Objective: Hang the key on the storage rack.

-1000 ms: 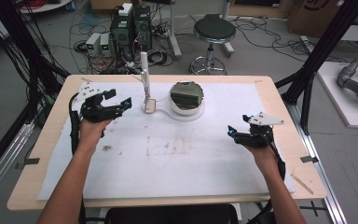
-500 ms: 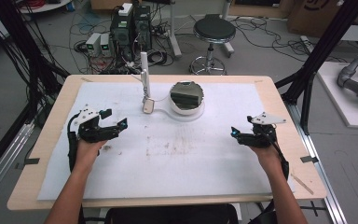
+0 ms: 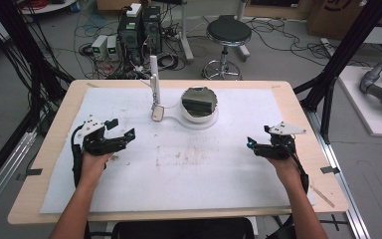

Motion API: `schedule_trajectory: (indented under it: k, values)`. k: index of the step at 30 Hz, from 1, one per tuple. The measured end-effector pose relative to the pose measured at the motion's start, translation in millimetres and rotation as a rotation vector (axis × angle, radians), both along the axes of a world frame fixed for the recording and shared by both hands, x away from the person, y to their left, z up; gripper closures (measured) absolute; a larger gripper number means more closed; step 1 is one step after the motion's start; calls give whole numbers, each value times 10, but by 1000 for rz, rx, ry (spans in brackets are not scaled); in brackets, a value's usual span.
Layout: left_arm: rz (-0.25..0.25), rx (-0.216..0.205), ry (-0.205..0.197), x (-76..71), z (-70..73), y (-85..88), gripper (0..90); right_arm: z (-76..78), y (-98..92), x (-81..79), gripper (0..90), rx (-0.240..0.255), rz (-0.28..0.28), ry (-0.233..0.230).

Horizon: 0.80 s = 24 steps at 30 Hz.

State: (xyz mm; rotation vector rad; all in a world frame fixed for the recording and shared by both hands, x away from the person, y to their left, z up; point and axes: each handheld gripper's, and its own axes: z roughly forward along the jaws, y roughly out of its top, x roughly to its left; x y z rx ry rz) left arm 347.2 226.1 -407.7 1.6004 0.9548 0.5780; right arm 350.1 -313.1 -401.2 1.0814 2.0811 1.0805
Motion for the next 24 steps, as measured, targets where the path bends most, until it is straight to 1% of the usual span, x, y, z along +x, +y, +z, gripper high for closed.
schedule_trajectory:
  k: [3,5,10,14,17,21,24]
  values:
    - [-1,1,9,-4,-19,10,200,-6,-3,-7,218,1,-5,6]
    - [3,-6,14,-11,-29,17,200,-4,-6,-9,218,-1,-4,0]
    - [2,-15,16,-20,-40,22,200,-1,-5,-18,218,1,-6,1]
    - [4,-9,18,-26,-41,25,200,-1,-6,-16,218,0,-5,1]
    - [8,-18,16,-28,-44,29,201,-2,-11,-15,218,1,-4,-2]
    - [8,-23,19,-11,-53,34,200,-10,-18,-6,217,9,-12,0]
    - [14,-20,25,-1,-59,35,200,-14,-26,9,218,10,-9,-1]
